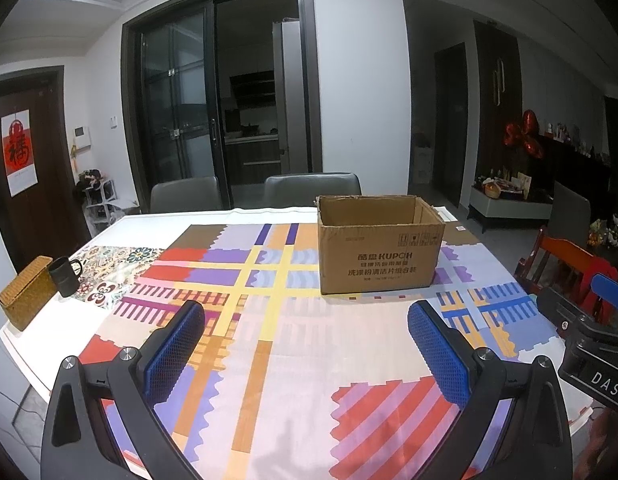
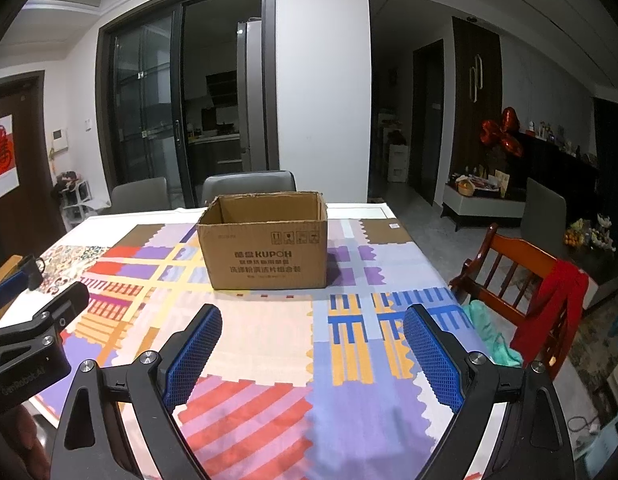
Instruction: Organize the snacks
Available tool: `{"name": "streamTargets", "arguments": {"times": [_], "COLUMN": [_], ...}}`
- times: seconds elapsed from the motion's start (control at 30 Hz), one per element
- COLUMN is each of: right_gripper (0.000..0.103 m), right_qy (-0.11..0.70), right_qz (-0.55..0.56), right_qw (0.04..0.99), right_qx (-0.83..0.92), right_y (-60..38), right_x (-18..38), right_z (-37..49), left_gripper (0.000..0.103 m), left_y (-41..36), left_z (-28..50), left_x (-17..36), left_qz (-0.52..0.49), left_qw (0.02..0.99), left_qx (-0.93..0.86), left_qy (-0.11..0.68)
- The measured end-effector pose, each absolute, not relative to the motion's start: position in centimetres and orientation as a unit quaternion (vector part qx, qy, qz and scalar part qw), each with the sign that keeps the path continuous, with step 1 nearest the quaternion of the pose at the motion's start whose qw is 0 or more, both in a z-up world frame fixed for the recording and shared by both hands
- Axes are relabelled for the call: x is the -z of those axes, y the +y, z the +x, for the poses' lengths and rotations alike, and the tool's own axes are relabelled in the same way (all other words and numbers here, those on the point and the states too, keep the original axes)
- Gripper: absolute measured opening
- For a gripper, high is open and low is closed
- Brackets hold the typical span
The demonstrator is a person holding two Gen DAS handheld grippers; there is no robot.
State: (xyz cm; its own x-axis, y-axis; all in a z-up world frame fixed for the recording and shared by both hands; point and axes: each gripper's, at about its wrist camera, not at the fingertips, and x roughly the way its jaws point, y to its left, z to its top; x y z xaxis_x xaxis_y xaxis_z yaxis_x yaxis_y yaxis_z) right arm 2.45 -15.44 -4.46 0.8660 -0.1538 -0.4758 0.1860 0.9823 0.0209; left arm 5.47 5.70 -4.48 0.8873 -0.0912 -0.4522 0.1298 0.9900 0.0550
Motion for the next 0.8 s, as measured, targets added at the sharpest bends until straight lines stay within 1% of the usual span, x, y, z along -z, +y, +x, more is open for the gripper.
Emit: {"name": "streamTargets", "arguments": {"times": [0.8], "right_gripper": [0.093], "right_qy": [0.241], "right_qz": [0.036], "right_qw": [0.966], "right_qx": [0.087], "right_y": [-15.34], "right_x": [4.26], "right_z": [2.46], "left_gripper": [0.103], "left_y": [5.56], "left_z": [5.35], "left_x": [4.01], "left_qz": [0.043], "left_qw": [0.971], "left_qx": [0.050], "left_qy": [0.228]}}
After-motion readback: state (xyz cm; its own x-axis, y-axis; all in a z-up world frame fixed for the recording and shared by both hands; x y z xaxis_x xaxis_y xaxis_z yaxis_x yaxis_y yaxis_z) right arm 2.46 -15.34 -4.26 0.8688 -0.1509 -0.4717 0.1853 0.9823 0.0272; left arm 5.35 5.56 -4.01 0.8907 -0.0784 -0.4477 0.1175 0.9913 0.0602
